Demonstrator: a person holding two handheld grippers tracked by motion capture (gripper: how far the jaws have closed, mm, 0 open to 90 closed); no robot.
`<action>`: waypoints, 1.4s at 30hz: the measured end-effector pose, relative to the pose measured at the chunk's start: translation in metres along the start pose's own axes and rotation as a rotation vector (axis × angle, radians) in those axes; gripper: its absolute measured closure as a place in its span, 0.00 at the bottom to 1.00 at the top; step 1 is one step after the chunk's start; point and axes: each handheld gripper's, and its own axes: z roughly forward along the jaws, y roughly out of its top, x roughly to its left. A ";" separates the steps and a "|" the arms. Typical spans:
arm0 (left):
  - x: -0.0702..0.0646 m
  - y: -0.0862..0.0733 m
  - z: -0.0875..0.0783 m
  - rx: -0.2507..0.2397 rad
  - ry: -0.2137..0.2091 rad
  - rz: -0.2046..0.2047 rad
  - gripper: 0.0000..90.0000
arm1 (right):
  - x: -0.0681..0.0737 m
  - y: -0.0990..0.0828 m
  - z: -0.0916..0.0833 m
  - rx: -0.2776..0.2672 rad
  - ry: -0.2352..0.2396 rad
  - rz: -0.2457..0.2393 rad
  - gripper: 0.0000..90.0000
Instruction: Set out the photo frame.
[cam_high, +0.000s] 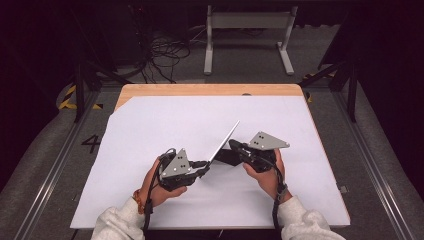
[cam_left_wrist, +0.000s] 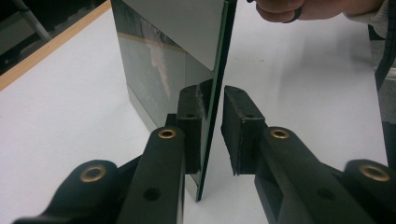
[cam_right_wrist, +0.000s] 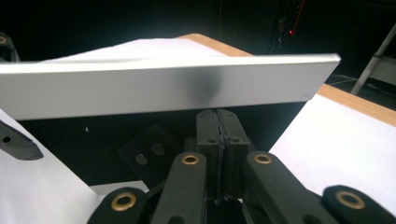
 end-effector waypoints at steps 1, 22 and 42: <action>0.000 0.000 -0.001 -0.002 -0.002 -0.001 0.88 | 0.000 0.001 0.000 -0.003 0.000 -0.001 0.99; -0.007 0.005 0.005 -0.011 -0.022 0.009 0.90 | 0.009 0.000 0.005 0.009 0.041 -0.002 0.99; -0.013 0.010 0.014 -0.009 -0.029 0.015 0.91 | 0.015 0.000 0.009 0.013 0.049 -0.014 0.99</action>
